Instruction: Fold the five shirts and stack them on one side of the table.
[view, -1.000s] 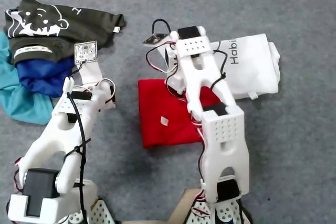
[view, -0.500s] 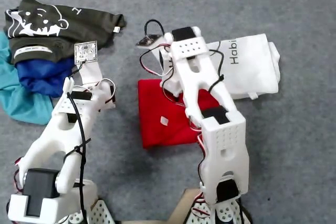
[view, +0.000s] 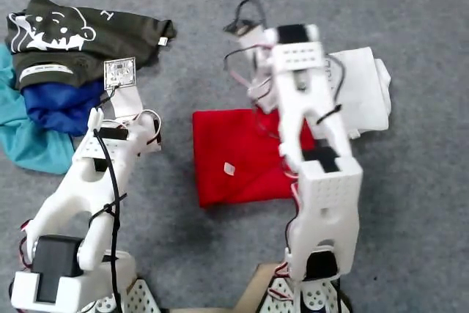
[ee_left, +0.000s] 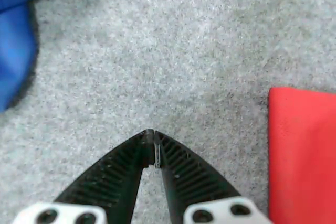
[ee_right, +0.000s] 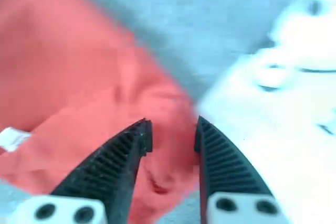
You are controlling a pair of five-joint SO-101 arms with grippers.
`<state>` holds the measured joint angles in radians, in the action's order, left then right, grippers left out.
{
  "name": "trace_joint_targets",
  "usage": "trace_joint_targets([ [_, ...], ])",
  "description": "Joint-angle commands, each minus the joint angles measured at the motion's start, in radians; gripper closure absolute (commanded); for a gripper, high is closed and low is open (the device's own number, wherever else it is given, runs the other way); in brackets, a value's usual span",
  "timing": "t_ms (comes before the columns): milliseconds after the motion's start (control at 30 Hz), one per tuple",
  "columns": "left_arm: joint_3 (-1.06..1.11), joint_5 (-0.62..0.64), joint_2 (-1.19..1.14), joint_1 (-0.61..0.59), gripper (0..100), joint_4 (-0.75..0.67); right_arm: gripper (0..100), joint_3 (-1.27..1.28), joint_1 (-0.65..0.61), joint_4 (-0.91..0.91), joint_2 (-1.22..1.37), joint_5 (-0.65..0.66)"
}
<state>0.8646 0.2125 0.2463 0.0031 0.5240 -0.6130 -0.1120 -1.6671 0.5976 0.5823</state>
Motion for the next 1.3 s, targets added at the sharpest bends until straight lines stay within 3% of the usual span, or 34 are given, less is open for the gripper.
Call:
trace_joint_targets([
  [0, -0.048, -0.009, 0.008, -0.001, 97, -0.015, 85.3, -0.120, 0.061, 0.005, -0.044, 0.002],
  [200, -0.048, -0.009, 0.008, 0.001, 97, -0.015, 85.7, -0.186, 0.017, -0.104, -0.044, -0.002],
  [400, -0.048, -0.009, 0.008, -0.002, 97, -0.015, 86.0, 0.061, -0.104, -0.100, -0.177, 0.005],
  [533, -0.048, -0.009, 0.008, -0.002, 97, -0.015, 99.1, 0.226, -0.109, 0.009, -0.186, 0.002],
  [667, -0.050, -0.009, 0.008, -0.002, 97, -0.015, 98.3, 0.280, -0.028, 0.137, -0.140, 0.005],
  [900, -0.050, -0.009, 0.008, -0.002, 97, -0.015, 98.4, 0.170, 0.107, 0.218, -0.008, 0.005],
  [1100, -0.050, -0.009, 0.008, -0.001, 97, -0.015, 98.4, 0.008, 0.129, 0.212, 0.045, 0.000],
  [1267, -0.050, -0.009, 0.008, -0.001, 97, -0.015, 98.4, -0.147, 0.095, 0.044, 0.045, 0.005],
])
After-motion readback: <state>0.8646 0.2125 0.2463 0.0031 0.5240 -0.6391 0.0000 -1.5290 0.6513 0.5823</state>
